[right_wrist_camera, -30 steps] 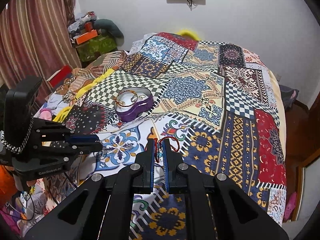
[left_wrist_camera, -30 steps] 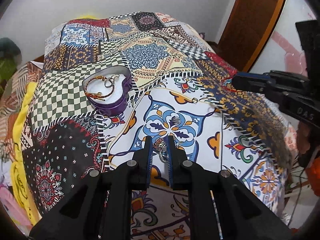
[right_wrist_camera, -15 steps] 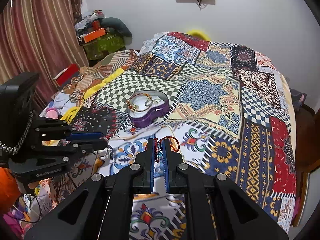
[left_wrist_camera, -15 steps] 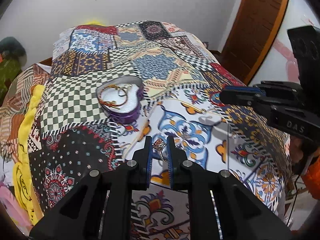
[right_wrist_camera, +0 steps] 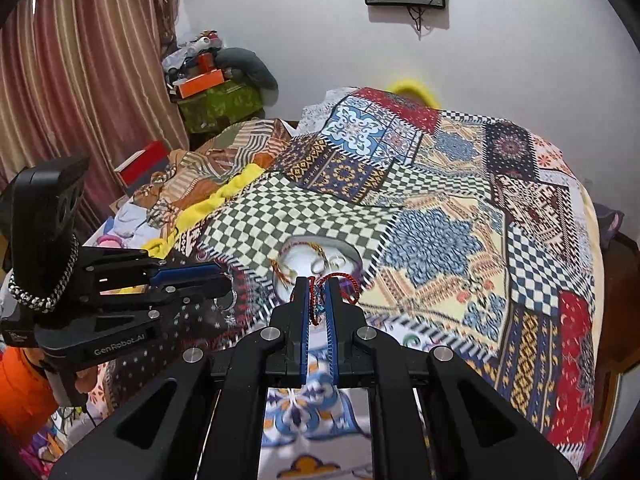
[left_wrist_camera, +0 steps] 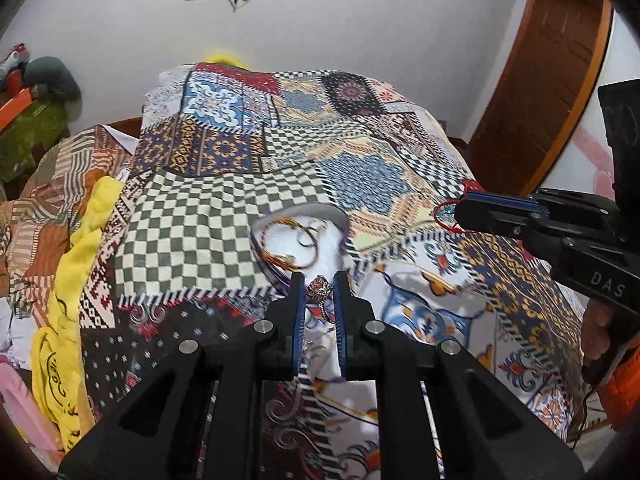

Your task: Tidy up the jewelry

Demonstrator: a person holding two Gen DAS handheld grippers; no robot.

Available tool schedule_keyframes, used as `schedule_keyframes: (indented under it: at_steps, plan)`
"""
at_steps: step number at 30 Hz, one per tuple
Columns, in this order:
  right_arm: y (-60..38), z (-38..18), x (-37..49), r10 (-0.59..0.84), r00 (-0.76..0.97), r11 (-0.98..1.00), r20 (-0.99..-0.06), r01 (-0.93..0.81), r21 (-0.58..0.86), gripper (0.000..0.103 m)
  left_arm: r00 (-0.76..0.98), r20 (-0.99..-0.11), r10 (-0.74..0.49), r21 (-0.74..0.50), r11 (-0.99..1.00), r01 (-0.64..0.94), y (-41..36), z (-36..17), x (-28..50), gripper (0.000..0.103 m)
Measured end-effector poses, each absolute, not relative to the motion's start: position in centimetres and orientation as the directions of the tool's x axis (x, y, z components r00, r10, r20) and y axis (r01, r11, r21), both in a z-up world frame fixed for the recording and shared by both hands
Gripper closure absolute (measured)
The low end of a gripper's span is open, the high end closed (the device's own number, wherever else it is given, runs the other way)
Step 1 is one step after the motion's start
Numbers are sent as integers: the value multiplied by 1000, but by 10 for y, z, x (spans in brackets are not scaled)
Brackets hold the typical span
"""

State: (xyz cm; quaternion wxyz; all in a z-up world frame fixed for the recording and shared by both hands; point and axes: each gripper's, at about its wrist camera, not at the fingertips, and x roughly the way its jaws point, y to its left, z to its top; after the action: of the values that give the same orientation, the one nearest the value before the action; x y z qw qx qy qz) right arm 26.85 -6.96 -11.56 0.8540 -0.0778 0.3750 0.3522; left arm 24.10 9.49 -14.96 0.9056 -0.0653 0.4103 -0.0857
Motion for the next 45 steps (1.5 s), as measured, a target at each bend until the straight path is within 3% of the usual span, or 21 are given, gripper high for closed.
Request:
schedule_keyframes:
  at_steps: [25, 45]
  plan:
    - [-15, -151, 337, 489, 346, 734, -801, -659, 164, 96, 579, -786, -217, -183, 976, 116, 86, -196, 301, 91]
    - [-8, -184, 353, 475, 184, 725, -861, -636, 264, 96, 572, -795, -201, -182, 979, 90, 91, -196, 297, 90]
